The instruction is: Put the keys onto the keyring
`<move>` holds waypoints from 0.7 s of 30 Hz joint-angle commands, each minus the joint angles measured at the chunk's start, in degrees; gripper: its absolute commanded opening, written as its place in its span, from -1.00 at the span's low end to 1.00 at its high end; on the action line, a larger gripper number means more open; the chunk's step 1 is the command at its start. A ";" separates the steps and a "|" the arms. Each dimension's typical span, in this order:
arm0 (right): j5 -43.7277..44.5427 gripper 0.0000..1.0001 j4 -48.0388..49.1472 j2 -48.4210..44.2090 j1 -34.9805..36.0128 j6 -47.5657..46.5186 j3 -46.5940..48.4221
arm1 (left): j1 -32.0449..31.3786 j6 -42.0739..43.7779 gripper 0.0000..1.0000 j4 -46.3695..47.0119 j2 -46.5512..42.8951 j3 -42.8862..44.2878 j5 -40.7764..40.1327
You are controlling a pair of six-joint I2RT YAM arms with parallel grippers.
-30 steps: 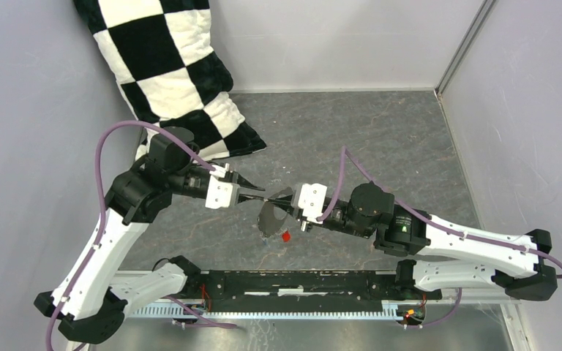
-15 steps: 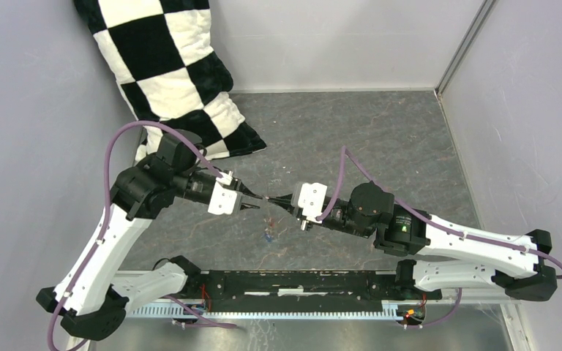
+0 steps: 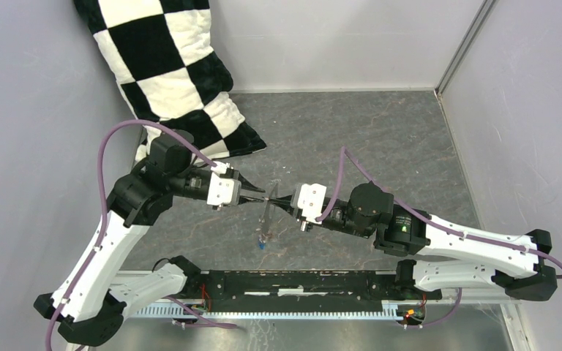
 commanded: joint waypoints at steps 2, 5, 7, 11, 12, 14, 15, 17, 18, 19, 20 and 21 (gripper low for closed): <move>-0.25 -0.98 4.48 -0.63 0.61 -0.71 1.14 | -0.27 -3.80 -0.47 0.69 0.44 0.39 2.03; -0.21 -0.99 4.79 -0.54 0.78 -0.72 1.00 | -0.23 -3.80 -0.57 0.59 0.68 0.66 2.14; -0.37 -0.99 5.08 -0.38 0.88 -0.63 0.92 | -0.25 -3.58 -0.63 0.61 0.80 0.70 2.33; -0.44 -0.99 6.07 -0.20 1.08 -0.45 0.35 | -0.28 -3.58 -0.64 0.60 0.98 0.77 3.07; -0.52 -0.99 6.44 -0.14 1.12 -0.37 0.11 | -0.23 -3.51 -0.64 0.65 0.91 0.70 3.25; -0.56 -0.99 6.85 -0.06 1.24 -0.28 -0.16 | -0.29 -2.83 -0.73 0.64 0.67 0.29 3.56; -0.79 -0.99 6.74 0.05 1.34 -0.28 -0.04 | -0.24 -2.18 -0.83 0.56 0.57 0.20 3.65; -0.84 -0.99 6.30 0.12 1.44 -0.19 0.07 | -0.27 -0.34 -0.95 0.55 0.25 0.05 3.88; -1.01 -0.98 6.16 -0.06 1.51 -0.12 0.00 | -0.26 0.71 -0.96 0.55 0.06 -0.02 4.10; -1.06 -0.99 6.06 -0.25 1.54 -0.02 -0.28 | -0.26 1.74 -0.95 0.53 -0.27 -0.11 4.30; -1.11 -0.99 6.06 -0.56 1.60 0.14 -0.63 | -0.23 2.50 -0.96 0.56 -0.57 -0.25 4.66; -1.23 -0.98 6.07 -0.86 1.59 0.37 -0.85 | -0.21 3.37 -0.95 0.51 -0.86 -0.41 4.92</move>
